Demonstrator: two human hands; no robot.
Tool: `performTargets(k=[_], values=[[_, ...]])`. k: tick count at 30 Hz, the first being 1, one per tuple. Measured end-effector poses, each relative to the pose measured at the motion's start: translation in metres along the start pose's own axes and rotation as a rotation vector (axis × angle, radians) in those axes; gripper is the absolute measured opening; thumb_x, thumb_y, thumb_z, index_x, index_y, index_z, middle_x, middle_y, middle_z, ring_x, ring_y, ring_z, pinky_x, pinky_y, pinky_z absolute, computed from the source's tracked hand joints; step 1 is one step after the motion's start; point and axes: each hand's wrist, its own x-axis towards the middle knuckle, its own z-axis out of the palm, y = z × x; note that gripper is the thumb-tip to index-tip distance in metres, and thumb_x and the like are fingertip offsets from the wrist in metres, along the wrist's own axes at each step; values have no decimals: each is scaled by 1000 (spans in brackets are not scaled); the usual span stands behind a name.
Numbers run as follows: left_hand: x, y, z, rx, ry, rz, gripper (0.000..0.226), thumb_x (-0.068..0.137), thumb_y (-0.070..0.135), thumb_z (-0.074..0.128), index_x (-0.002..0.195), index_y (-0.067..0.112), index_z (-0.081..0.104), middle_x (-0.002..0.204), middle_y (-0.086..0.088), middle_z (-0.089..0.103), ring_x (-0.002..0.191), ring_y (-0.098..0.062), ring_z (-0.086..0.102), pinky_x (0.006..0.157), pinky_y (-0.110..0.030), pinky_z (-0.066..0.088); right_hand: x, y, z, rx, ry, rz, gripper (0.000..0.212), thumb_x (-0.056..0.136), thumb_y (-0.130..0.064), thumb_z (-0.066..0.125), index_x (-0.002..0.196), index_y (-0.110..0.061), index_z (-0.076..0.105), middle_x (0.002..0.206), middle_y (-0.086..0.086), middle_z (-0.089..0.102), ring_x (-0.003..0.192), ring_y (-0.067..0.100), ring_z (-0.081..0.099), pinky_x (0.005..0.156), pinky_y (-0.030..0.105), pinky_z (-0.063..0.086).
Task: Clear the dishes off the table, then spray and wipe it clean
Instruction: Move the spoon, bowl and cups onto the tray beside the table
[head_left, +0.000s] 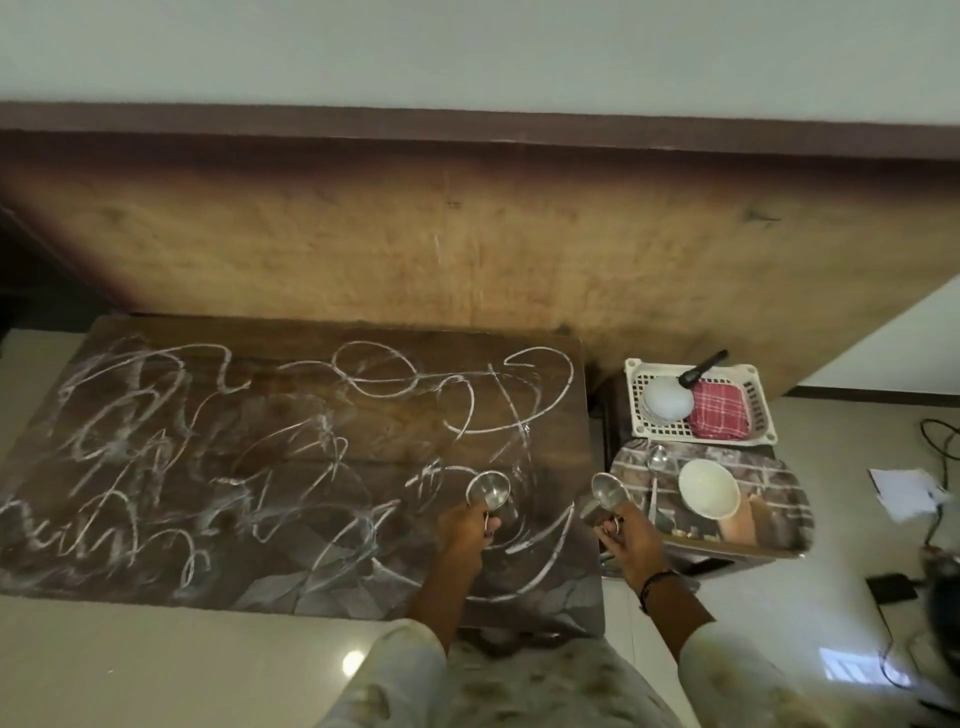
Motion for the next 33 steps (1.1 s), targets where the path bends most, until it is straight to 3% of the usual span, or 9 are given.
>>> performTargets(k=[3,5,14,17,19,22,25,29,33], values=[[-7,0,3,77,-43,16,11,83,20,65,78,11,64,42,5,61,43,-6,58,57,-27,53,-9,0,-9,31,42,-18,8,95,-21,52,94,-14,57,63,1,47,51,8,47,78,33,53],[-15,3,11,122,-72,35,9,82,20,67,76,14,64,36,7,59,51,-12,58,65,-33,53,-17,-3,-11,41,59,-51,10,96,-23,52,91,-16,56,69,1,49,60,10,48,69,26,46],[-45,9,81,212,-146,79,26,88,5,56,64,13,52,26,11,48,25,-1,49,37,-17,41,-4,-29,-44,144,152,-156,12,93,-14,53,82,-17,59,72,1,52,45,3,50,51,18,46],[-59,4,113,239,-132,104,29,91,1,47,63,9,51,22,8,44,22,-1,45,41,-19,40,6,-40,-74,130,159,-202,7,92,-14,55,87,-15,61,70,1,52,43,1,49,41,14,42],[-66,-2,141,258,-155,90,33,93,1,45,61,10,49,22,8,45,22,-2,46,45,-21,41,12,-51,-97,104,174,-221,7,92,-15,56,94,-12,61,70,1,53,47,4,50,45,16,44],[-65,-17,190,318,-173,95,27,90,-2,50,64,9,52,24,10,47,24,-1,49,34,-16,41,29,-66,-143,3,262,-212,13,88,-22,60,96,-14,67,73,6,60,66,17,57,69,32,52],[-65,-38,242,416,-156,99,10,84,-1,54,82,0,64,38,5,60,35,-6,59,46,-21,51,61,-82,-198,-77,399,-178,34,80,-32,62,108,-14,68,89,12,65,85,28,61,84,43,54],[-61,-58,310,609,-152,190,25,84,12,60,108,5,65,80,0,70,46,-3,64,62,-31,54,93,-107,-247,-168,457,-93,59,74,-38,61,128,-14,56,116,14,62,104,33,60,95,48,50],[-58,-63,363,845,-110,282,47,84,27,56,129,16,53,120,-4,64,103,-24,65,84,-30,52,107,-127,-259,-296,408,-12,57,78,-32,61,128,-6,54,119,19,61,95,32,59,80,38,52]])
